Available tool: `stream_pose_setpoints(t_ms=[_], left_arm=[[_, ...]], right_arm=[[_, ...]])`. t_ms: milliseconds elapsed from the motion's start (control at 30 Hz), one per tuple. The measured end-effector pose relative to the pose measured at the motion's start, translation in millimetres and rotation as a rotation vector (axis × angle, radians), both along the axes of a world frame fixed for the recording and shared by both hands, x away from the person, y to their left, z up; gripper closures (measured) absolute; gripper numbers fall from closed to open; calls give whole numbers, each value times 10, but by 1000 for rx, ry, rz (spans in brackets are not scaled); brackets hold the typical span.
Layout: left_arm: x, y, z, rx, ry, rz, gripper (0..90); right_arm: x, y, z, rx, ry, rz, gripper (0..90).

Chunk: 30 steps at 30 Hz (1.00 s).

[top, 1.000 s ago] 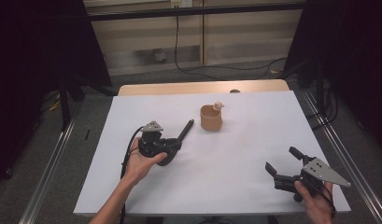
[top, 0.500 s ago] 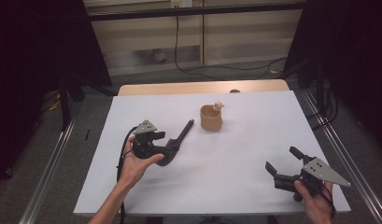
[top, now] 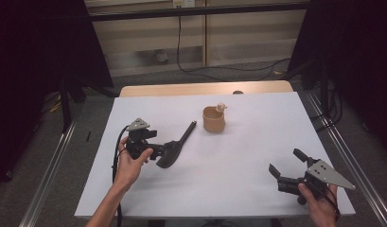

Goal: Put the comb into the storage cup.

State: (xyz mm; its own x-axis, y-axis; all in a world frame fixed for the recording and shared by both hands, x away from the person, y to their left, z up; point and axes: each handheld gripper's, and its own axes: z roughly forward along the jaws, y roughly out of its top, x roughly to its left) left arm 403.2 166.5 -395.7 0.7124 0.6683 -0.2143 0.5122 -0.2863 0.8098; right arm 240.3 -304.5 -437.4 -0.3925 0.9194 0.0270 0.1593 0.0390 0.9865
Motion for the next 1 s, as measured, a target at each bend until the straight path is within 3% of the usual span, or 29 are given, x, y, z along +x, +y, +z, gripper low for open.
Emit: stream_pose_setpoints(t_ms=[33, 67, 100, 267, 367, 433, 500, 600, 700, 867, 1000], left_arm=[[6, -11, -16, 37, 6, 1, 73], [4, -38, -30, 82, 4, 38, 56], [5, -63, -45, 121, -27, 62, 58], [84, -166, -37, 96, -25, 13, 86], [167, -249, -9, 144, -9, -48, 77], [190, -285, 1, 151, -10, -47, 65], [221, -307, 6, 131, 12, -51, 63], [295, -335, -8, 145, 37, -35, 64], [370, -362, -28, 133, 82, -82, 73], [420, -446, -40, 142, 98, -106, 67], [450, -495, -87, 178, 109, -114, 64]], right_arm=[[0, 0, 0, 0, 0, 0, 0], [0, -2, 0, 1, 1, -1, 0], [1, -5, 1, 1, -1, 0, 0], [5, -7, -1, 1, 1, 2, 0], [4, -5, -1, -4, -2, 6, 0], [1, -1, 0, -2, 0, 6, 0], [3, -1, -2, -2, 1, 6, 0], [10, -5, -4, -6, 2, 6, 0], [9, -1, -5, -5, -1, 10, 0], [5, -4, -4, -3, 1, 10, 0], [7, -4, -4, -4, 0, 11, 0]])
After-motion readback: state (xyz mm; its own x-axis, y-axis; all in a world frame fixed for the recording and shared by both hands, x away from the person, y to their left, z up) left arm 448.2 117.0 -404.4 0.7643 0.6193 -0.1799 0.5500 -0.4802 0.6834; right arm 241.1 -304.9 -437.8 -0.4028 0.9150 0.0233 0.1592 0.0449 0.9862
